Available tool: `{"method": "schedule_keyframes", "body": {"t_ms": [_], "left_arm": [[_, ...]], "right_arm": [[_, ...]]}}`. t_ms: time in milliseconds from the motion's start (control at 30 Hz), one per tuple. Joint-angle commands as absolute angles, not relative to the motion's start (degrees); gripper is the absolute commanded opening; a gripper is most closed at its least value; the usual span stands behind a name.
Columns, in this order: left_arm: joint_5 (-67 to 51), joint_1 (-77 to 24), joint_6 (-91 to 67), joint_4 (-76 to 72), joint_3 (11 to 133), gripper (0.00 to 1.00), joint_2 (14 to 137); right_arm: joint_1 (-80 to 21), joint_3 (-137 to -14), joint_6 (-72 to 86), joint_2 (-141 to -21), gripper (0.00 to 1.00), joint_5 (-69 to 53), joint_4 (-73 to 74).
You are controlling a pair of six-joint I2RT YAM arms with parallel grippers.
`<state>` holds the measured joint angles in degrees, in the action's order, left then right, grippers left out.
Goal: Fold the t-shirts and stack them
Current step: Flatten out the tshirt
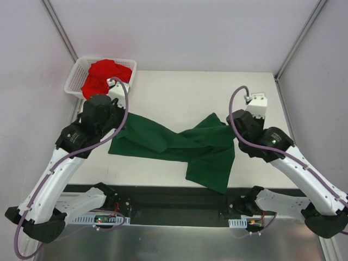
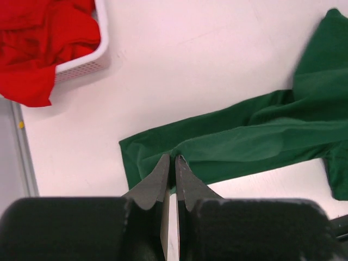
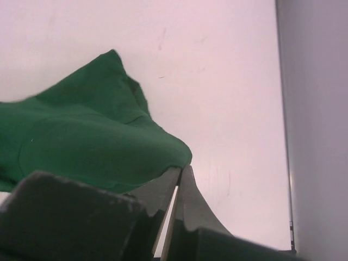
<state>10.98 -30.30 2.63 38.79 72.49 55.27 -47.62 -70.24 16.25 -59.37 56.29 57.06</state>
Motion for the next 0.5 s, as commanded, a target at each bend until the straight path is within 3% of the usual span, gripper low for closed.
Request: {"method": "schedule_keyframes", "body": {"t_ms": [0,467], "left_arm": [[14.32,-28.92,4.04,43.15,77.51,0.0,51.25],[22.32,-28.83,4.21,50.27,92.54,0.0,43.06]], "right_arm": [[-42.03,-75.4,8.88,-55.38,0.01,57.48,58.18],[-37.62,-85.41,-7.2,-51.06,0.01,58.8,51.68]]}}
